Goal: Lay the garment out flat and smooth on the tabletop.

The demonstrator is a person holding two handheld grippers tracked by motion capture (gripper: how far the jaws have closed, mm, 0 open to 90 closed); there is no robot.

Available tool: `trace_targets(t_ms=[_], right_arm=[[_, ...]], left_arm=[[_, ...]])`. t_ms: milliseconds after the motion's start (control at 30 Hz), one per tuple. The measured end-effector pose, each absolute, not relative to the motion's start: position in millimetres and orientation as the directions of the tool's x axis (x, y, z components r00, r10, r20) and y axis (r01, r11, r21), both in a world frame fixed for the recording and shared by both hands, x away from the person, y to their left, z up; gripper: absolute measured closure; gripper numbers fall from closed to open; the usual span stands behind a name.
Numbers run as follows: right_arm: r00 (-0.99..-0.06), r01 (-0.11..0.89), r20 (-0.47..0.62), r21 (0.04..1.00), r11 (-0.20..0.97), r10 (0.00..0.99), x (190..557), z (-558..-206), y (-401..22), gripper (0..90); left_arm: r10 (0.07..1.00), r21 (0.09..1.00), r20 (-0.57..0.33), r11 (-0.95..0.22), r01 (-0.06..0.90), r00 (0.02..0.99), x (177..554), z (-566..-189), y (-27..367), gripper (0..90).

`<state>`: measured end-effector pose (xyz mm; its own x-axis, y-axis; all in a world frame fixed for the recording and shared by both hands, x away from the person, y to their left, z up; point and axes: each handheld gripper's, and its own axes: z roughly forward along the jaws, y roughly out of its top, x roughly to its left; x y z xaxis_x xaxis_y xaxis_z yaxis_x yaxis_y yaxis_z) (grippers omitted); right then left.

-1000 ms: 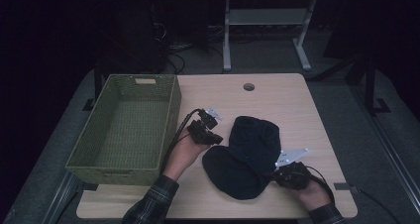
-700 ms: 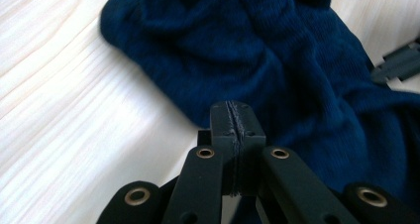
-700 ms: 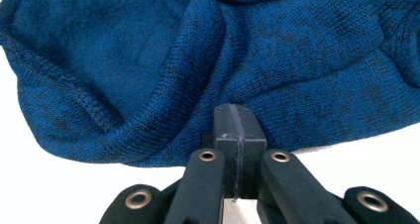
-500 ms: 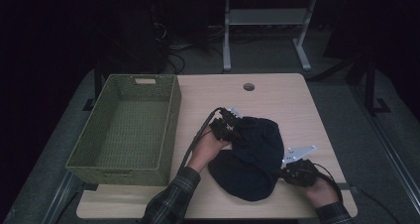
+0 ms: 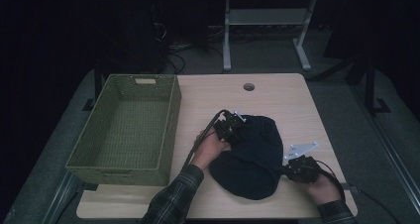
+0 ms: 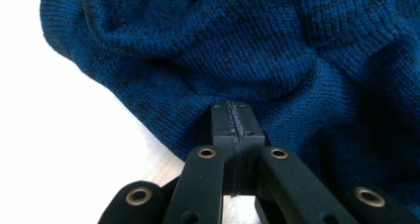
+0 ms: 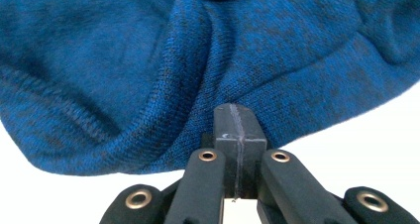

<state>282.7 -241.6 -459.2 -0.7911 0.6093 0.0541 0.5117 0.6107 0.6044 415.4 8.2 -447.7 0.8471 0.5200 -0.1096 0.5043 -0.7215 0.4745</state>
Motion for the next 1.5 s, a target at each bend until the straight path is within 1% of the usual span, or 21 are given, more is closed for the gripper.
trace_targets(t_ms=[133,200,367,467,633,733,833,867,900,1067,1100,1133,1200,1233,1267,1367,1433,1467,1500], right_arm=[[-0.773,0.533,0.053,0.596,0.601,0.632,288,-459,-248,90.0],[-0.765,0.543,0.056,0.593,0.595,0.642,290,-458,-252,90.0],[-0.748,0.555,0.044,0.587,0.589,0.662,298,-458,-259,90.0],[-0.737,0.564,0.048,0.594,0.574,0.674,303,-459,-262,90.0],[-0.72,0.569,0.02,0.589,0.574,0.693,313,-458,-264,90.0],[-0.717,0.571,0.019,0.589,0.571,0.697,317,-458,-265,90.0],[-0.715,0.581,0.047,0.595,0.555,0.697,321,-458,-265,89.9],[-0.715,0.579,0.05,0.6,0.552,0.697,321,-457,-265,88.8],[-0.713,0.576,0.046,0.608,0.547,0.699,320,-456,-265,84.4],[-0.703,0.56,0.063,0.662,0.497,0.708,315,-441,-263,72.8],[-0.719,0.541,0.08,0.687,0.484,0.691,313,-434,-258,69.7],[-0.719,0.541,0.08,0.687,0.484,0.691,313,-434,-258,69.7],[-0.752,0.517,0.099,0.703,0.489,0.651,311,-430,-241,64.4],[-0.752,0.517,0.099,0.703,0.489,0.651,311,-430,-241,64.4],[-0.764,0.506,0.104,0.709,0.492,0.636,310,-429,-235,61.6],[-0.794,0.48,0.107,0.715,0.509,0.599,308,-429,-214,57.0],[-0.81,0.46,0.1,0.719,0.521,0.577,307,-430,-202,55.5],[-0.816,0.45,0.094,0.721,0.526,0.57,307,-429,-196,54.6],[-0.822,0.442,0.089,0.722,0.531,0.563,306,-429,-191,54.3]], left_arm=[[0.544,0.47,-0.083,-0.717,0.514,0.835,421,-447,15,90.0],[0.555,0.469,-0.084,-0.711,0.524,0.828,424,-447,19,90.0],[0.578,0.463,-0.045,-0.71,0.53,0.815,431,-446,27,90.0],[0.586,0.465,-0.028,-0.71,0.529,0.81,433,-446,28,90.0],[0.598,0.471,0.017,-0.711,0.521,0.801,435,-447,28,90.0],[0.599,0.466,0.009,-0.711,0.527,0.8,435,-446,28,90.0],[0.592,0.472,-0.023,-0.704,0.53,0.806,431,-444,29,89.9],[0.586,0.476,-0.029,-0.704,0.527,0.81,429,-443,30,89.9],[0.581,0.48,-0.035,-0.704,0.523,0.813,427,-441,30,89.8],[0.556,0.508,-0.076,-0.693,0.512,0.828,415,-433,31,82.4],[0.546,0.511,-0.082,-0.695,0.506,0.833,414,-433,30,79.4],[0.541,0.506,-0.083,-0.701,0.503,0.837,412,-432,28,79.4],[0.532,0.503,-0.092,-0.705,0.5,0.842,409,-435,24,75.9],[0.527,0.499,-0.095,-0.709,0.498,0.845,408,-437,22,75.9],[0.521,0.492,-0.098,-0.715,0.497,0.848,408,-439,20,74.3],[0.516,0.48,-0.096,-0.725,0.493,0.851,407,-445,16,70.1],[0.518,0.482,-0.092,-0.724,0.493,0.85,407,-446,15,70.4],[0.519,0.481,-0.083,-0.727,0.491,0.85,406,-446,15,72.1],[0.519,0.478,-0.075,-0.731,0.488,0.851,406,-446,15,75.8]])
